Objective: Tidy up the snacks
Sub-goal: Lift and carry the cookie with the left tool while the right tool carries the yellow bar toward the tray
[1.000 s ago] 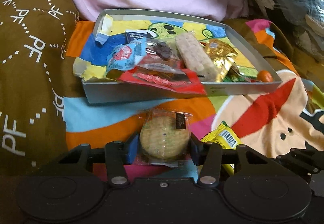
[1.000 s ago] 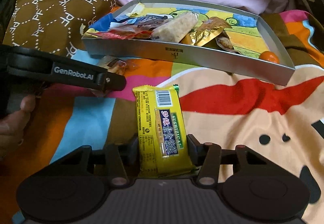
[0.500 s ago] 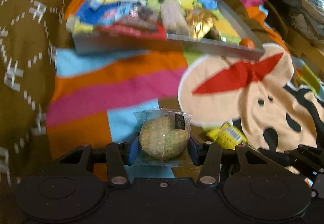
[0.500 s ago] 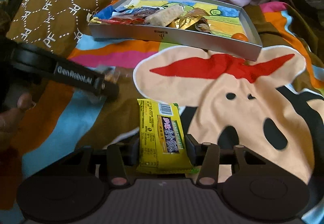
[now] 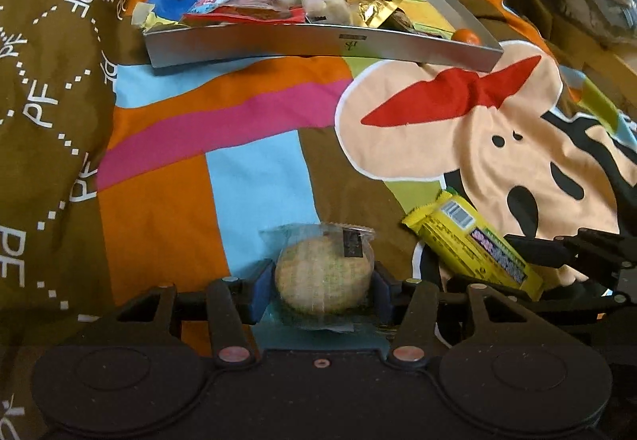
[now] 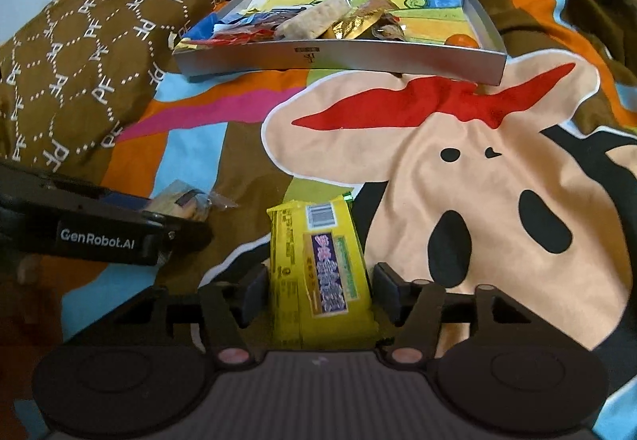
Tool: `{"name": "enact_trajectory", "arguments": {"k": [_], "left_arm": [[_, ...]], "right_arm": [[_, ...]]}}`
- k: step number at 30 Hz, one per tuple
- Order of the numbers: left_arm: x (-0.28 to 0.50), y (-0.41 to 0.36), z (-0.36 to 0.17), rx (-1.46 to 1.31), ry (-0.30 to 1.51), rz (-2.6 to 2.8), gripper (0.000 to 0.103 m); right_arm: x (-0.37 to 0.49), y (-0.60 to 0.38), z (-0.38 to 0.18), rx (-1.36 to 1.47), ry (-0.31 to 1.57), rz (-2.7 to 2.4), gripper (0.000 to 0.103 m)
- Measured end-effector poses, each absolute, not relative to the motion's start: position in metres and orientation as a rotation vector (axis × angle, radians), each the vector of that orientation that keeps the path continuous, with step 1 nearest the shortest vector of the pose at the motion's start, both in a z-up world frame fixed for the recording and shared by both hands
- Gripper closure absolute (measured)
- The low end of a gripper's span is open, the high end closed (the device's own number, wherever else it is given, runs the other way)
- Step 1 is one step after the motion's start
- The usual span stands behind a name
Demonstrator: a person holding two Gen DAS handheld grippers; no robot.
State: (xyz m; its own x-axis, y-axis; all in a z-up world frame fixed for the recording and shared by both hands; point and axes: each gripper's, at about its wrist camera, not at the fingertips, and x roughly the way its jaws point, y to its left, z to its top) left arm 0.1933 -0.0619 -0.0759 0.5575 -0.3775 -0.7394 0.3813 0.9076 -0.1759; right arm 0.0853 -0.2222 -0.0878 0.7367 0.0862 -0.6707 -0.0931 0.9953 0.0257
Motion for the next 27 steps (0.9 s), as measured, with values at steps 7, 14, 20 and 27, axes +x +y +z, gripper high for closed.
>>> {"name": "enact_trajectory", "arguments": {"k": [7,14,20,27], "left_arm": [[0.201,-0.064,-0.079,0.025,0.881,-0.492,0.040],[0.200,-0.063,-0.081,0.014,0.876,-0.483,0.044],[0.194,-0.066,-0.079,0.027,0.878,-0.482,0.052],[0.185,-0.075,-0.075,-0.010,0.874,-0.501,0.053]], "right_arm": [[0.093,-0.212,-0.098,-0.052,0.726,0.099,0.020],[0.085,-0.212,-0.098,-0.034,0.705,0.091,0.043],[0.078,-0.206,-0.098,-0.060,0.688,0.082,0.052],[0.061,-0.185,-0.098,-0.265,0.646,0.035,0.051]]}}
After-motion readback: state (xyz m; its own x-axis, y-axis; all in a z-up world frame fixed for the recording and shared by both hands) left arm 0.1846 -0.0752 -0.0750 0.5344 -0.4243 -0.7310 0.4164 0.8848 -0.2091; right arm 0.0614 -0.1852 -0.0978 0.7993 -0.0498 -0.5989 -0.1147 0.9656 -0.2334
